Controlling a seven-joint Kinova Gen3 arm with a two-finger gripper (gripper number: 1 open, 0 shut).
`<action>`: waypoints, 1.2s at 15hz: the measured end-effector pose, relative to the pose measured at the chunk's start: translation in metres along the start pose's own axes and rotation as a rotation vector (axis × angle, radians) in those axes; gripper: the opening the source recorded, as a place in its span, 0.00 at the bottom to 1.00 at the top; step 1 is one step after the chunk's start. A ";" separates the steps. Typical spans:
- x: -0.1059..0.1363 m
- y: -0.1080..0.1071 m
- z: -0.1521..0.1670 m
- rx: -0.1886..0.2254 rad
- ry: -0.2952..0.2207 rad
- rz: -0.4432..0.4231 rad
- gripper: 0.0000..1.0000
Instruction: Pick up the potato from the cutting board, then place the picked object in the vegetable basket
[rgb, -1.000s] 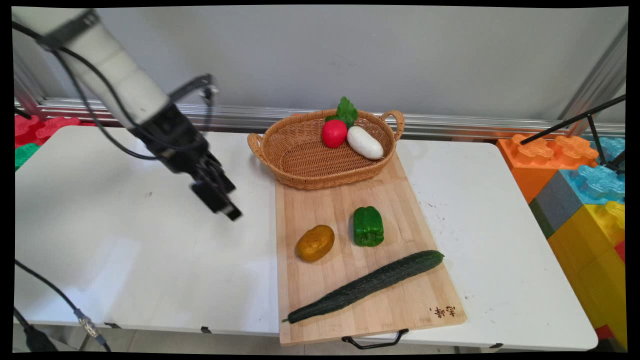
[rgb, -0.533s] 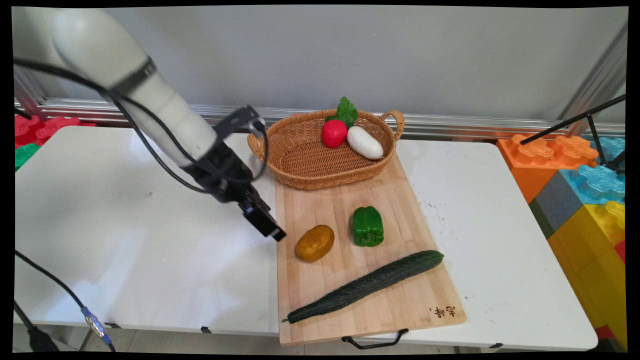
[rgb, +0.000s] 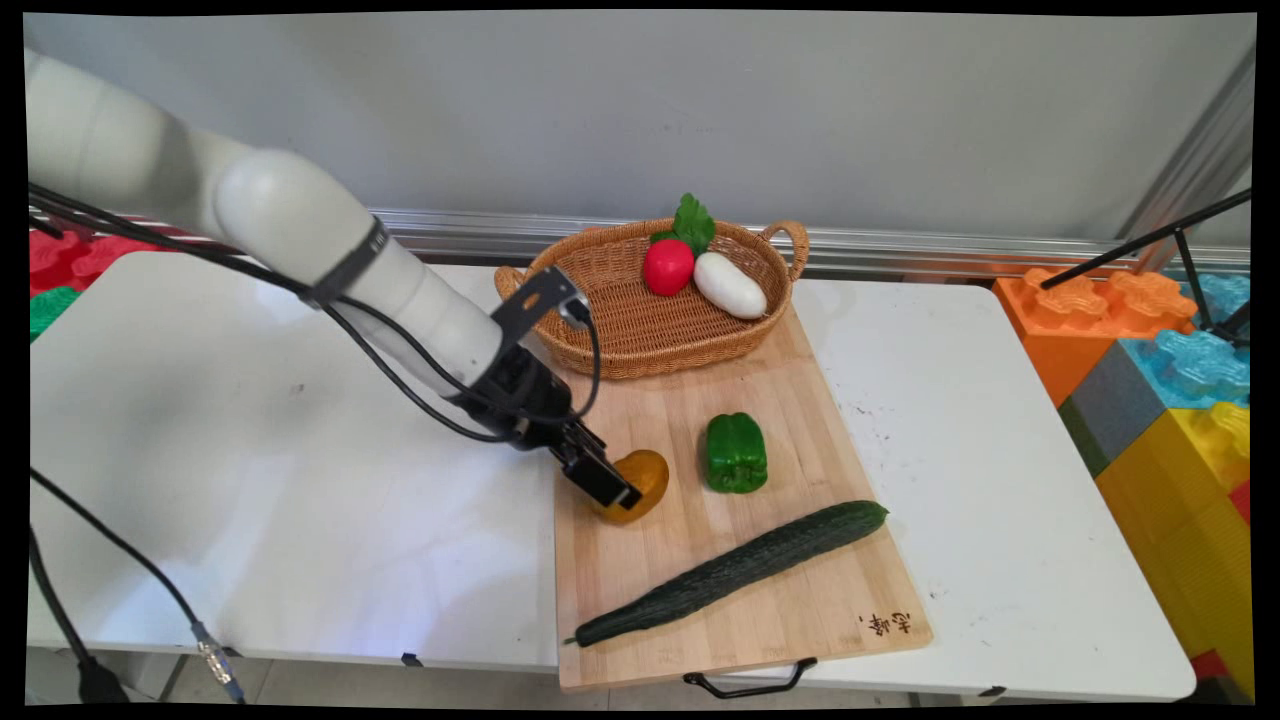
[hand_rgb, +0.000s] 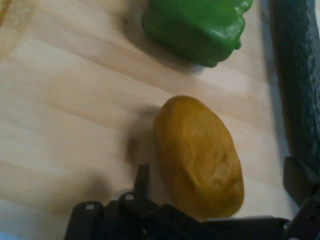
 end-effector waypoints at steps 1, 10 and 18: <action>-0.001 -0.001 0.005 0.001 0.007 0.005 1.00; -0.009 -0.001 0.035 0.006 0.037 0.067 0.00; -0.003 0.022 0.012 0.000 0.050 0.113 0.00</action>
